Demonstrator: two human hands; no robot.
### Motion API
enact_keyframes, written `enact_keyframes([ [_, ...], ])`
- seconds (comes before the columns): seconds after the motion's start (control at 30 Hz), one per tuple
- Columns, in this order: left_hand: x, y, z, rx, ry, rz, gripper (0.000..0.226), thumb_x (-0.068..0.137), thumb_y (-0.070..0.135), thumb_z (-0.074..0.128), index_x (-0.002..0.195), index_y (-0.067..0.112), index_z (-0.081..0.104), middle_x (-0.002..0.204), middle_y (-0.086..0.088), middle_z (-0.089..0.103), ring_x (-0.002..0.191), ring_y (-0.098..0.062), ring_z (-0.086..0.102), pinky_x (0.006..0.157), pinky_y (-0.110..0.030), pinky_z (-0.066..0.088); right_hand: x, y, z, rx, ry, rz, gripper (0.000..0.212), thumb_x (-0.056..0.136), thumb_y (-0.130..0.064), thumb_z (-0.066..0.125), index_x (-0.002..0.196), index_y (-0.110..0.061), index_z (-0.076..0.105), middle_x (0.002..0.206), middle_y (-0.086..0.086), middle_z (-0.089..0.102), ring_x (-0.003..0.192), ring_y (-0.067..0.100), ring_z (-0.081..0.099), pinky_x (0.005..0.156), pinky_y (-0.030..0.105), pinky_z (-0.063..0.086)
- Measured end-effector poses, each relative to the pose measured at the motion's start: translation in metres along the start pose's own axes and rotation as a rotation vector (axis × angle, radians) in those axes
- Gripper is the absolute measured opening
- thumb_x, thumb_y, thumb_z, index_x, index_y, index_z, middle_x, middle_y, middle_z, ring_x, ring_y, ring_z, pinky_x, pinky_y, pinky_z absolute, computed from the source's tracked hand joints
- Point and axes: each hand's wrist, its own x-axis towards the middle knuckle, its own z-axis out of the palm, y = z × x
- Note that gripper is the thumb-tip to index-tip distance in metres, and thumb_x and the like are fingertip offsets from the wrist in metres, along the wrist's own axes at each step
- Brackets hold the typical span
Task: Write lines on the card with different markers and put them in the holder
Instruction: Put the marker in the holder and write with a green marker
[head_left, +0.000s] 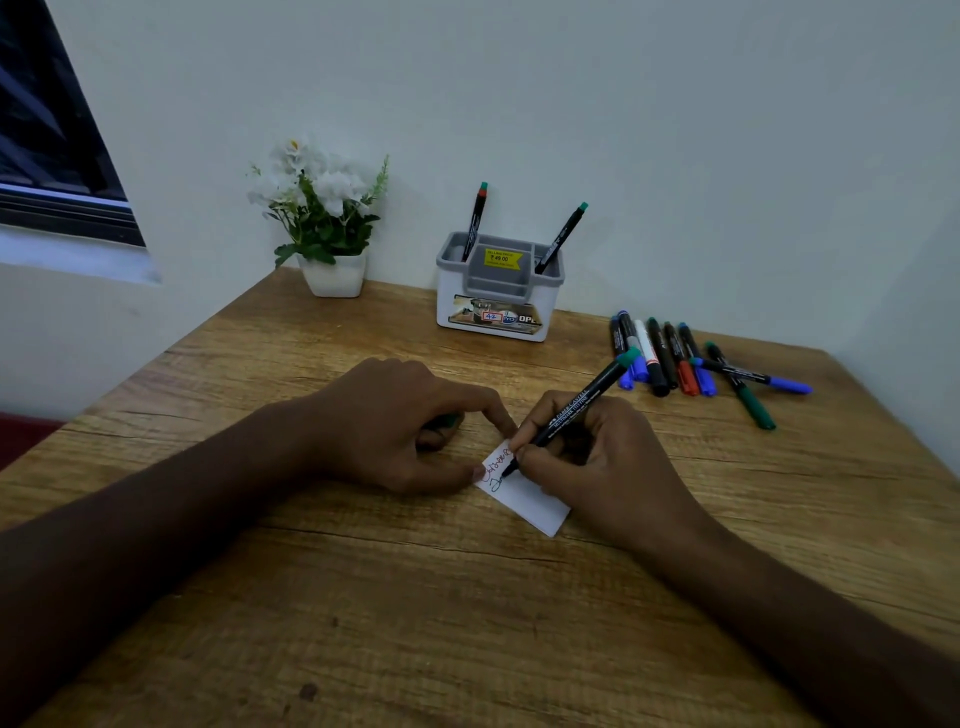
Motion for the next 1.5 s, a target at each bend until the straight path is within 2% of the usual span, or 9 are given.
enact_keyframes([
  [0.17, 0.0, 0.0009, -0.0008, -0.01, -0.009, -0.002, 0.05, 0.088, 0.07, 0.054, 0.135, 0.054, 0.046, 0.06, 0.005, 0.054, 0.059, -0.012, 0.056, 0.053, -0.038, 0.047, -0.0006, -0.0002, -0.0004, 0.007, 0.005, 0.028, 0.007, 0.084, -0.022, 0.075, 0.079, -0.027, 0.075, 0.084, 0.0, 0.078, 0.076, 0.024, 0.072, 0.07, 0.051, 0.061],
  [0.43, -0.0007, 0.0017, -0.0016, -0.01, -0.015, -0.007, 0.049, 0.089, 0.07, 0.055, 0.135, 0.057, 0.045, 0.06, 0.006, 0.055, 0.06, -0.01, 0.056, 0.054, -0.038, 0.048, -0.0008, -0.0012, -0.0025, 0.016, 0.013, 0.062, 0.005, 0.086, -0.021, 0.075, 0.083, -0.025, 0.077, 0.084, 0.004, 0.079, 0.078, 0.029, 0.072, 0.074, 0.059, 0.06],
  [0.57, 0.0003, 0.0026, -0.002, -0.006, -0.022, -0.009, 0.049, 0.091, 0.064, 0.06, 0.136, 0.053, 0.047, 0.059, 0.007, 0.053, 0.06, -0.011, 0.056, 0.053, -0.033, 0.045, -0.0007, -0.0024, -0.0029, 0.016, -0.003, 0.064, 0.005, 0.083, -0.023, 0.076, 0.08, -0.027, 0.076, 0.086, 0.002, 0.079, 0.079, 0.028, 0.073, 0.074, 0.059, 0.06],
  [0.67, 0.0, 0.0024, -0.0022, -0.007, -0.028, -0.015, 0.049, 0.091, 0.065, 0.06, 0.137, 0.054, 0.046, 0.06, 0.006, 0.054, 0.061, -0.011, 0.056, 0.056, -0.036, 0.049, -0.0006, -0.0022, -0.0036, 0.01, 0.005, 0.068, 0.011, 0.086, -0.018, 0.077, 0.081, -0.027, 0.076, 0.085, 0.003, 0.079, 0.078, 0.029, 0.073, 0.075, 0.06, 0.061],
  [0.9, 0.0008, 0.0022, -0.0028, -0.009, -0.042, -0.02, 0.05, 0.091, 0.065, 0.06, 0.138, 0.053, 0.046, 0.061, 0.006, 0.055, 0.064, -0.013, 0.057, 0.057, -0.041, 0.052, 0.0005, -0.0006, -0.0034, 0.006, 0.026, 0.103, 0.013, 0.089, -0.014, 0.074, 0.083, -0.025, 0.076, 0.082, 0.0, 0.078, 0.072, 0.022, 0.072, 0.072, 0.05, 0.061],
  [1.03, 0.0008, 0.0018, -0.0019, -0.007, -0.042, -0.015, 0.049, 0.091, 0.067, 0.058, 0.137, 0.057, 0.044, 0.061, 0.006, 0.056, 0.062, -0.011, 0.057, 0.058, -0.043, 0.052, 0.0004, 0.0001, -0.004, 0.02, 0.029, 0.121, 0.014, 0.089, -0.014, 0.075, 0.082, -0.025, 0.075, 0.082, -0.003, 0.079, 0.068, 0.009, 0.068, 0.072, 0.045, 0.062],
  [1.27, 0.0012, 0.0006, -0.0013, -0.014, -0.034, 0.0, 0.049, 0.091, 0.067, 0.058, 0.137, 0.056, 0.044, 0.061, 0.006, 0.057, 0.062, -0.012, 0.058, 0.054, -0.035, 0.048, 0.0011, 0.0019, -0.0042, 0.016, 0.038, 0.128, 0.009, 0.09, -0.015, 0.075, 0.086, -0.023, 0.075, 0.083, -0.001, 0.079, 0.069, 0.007, 0.069, 0.071, 0.039, 0.063],
  [1.43, 0.0009, 0.0005, -0.0005, -0.016, -0.033, 0.003, 0.05, 0.09, 0.069, 0.055, 0.137, 0.056, 0.044, 0.062, 0.005, 0.058, 0.061, -0.013, 0.058, 0.054, -0.037, 0.049, 0.0016, 0.0042, -0.0046, 0.031, 0.047, 0.146, 0.003, 0.091, -0.017, 0.074, 0.09, -0.02, 0.075, 0.082, -0.001, 0.078, 0.068, 0.005, 0.069, 0.065, 0.029, 0.062],
  [1.5, 0.0009, 0.0002, -0.0004, -0.015, -0.022, 0.007, 0.05, 0.09, 0.069, 0.055, 0.137, 0.055, 0.045, 0.061, 0.005, 0.058, 0.061, -0.013, 0.058, 0.053, -0.036, 0.048, 0.0019, 0.0043, -0.0049, 0.033, 0.048, 0.146, 0.003, 0.091, -0.016, 0.074, 0.091, -0.019, 0.075, 0.08, -0.002, 0.077, 0.068, 0.005, 0.069, 0.066, 0.03, 0.062],
])
